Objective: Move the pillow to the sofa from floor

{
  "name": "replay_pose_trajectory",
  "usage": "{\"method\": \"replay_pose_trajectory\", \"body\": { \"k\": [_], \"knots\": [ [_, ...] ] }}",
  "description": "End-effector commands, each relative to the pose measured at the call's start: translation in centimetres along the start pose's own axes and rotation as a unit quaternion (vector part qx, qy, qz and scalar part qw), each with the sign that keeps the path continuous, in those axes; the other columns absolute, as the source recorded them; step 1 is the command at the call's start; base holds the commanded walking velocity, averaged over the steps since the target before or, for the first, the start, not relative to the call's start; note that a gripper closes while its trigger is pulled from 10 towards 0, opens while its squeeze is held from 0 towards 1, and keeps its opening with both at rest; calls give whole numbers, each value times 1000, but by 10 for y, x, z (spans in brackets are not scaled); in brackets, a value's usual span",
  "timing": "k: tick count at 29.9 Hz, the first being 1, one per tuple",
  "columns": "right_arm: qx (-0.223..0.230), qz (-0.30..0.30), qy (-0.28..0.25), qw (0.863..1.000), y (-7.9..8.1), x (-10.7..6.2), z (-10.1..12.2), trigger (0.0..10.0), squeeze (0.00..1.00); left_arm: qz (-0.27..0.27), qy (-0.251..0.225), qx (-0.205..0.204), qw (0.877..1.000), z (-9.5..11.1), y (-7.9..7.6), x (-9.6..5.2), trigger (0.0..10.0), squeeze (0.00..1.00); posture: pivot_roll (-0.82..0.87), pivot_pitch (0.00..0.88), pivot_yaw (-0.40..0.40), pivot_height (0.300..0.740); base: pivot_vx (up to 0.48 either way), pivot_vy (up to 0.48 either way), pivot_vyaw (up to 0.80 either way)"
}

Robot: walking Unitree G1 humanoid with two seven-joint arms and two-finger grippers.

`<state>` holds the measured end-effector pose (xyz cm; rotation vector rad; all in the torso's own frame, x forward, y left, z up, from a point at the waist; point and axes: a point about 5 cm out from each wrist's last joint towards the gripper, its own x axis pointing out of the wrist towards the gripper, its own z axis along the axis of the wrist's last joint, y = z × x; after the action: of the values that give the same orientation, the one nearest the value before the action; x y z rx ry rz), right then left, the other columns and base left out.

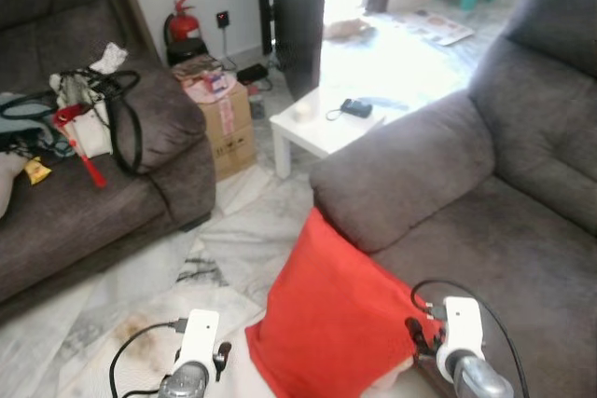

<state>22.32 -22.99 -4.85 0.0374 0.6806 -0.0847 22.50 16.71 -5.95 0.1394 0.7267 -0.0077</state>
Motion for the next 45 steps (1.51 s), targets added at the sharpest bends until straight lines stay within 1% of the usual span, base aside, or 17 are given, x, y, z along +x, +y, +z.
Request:
{"method": "replay_pose_trajectory", "body": {
  "k": [1,5,8,10,11,13,19,26,36,41,45],
  "knots": [
    [-3,2,-5,1000,0,0,0,10000,0,2,8,17,1000,-5,1,-1,10000,0,-124,86,27,740,0,0,0],
    [-17,8,-9,1000,1,0,2,10000,0,2,6,20,1000,-4,1,-1,10000,0,-124,86,28,740,0,-161,0],
    [-23,9,-8,1000,1,0,2,10000,0,2,4,21,1000,-4,0,-1,10000,0,-124,86,28,740,0,-360,735],
    [-17,8,-8,1000,1,0,1,10000,0,1,4,20,1000,-4,0,-1,10000,0,-124,86,29,740,0,-364,800],
    [-2,4,-7,1000,1,0,0,10000,0,1,3,21,1000,-4,0,-1,10000,0,-125,87,29,740,0,-364,0],
    [-9,4,-7,1000,1,0,1,10000,0,1,3,21,1000,-3,0,-1,10000,0,-126,87,30,740,0,-368,0],
    [-9,7,-7,1000,1,0,1,10000,0,-1,0,21,1000,-3,-1,-1,10000,0,-123,88,28,740,0,-363,0],
    [-5,6,-8,1000,1,0,0,10000,0,-1,-3,17,1000,-2,-1,-1,10000,0,-124,88,28,740,0,0,0],
    [3,5,-8,1000,1,0,0,10000,0,0,-23,15,1000,6,0,0,10000,0,-125,87,30,740,0,0,0],
    [6,5,-9,1000,2,0,0,10000,0,-3,-29,5,1000,8,-1,1,10000,0,-124,87,31,740,0,0,0],
    [8,5,-9,1000,2,0,0,10000,0,1,-31,5,1000,8,-1,1,10000,0,-125,87,32,740,0,0,0]
  ]
}}
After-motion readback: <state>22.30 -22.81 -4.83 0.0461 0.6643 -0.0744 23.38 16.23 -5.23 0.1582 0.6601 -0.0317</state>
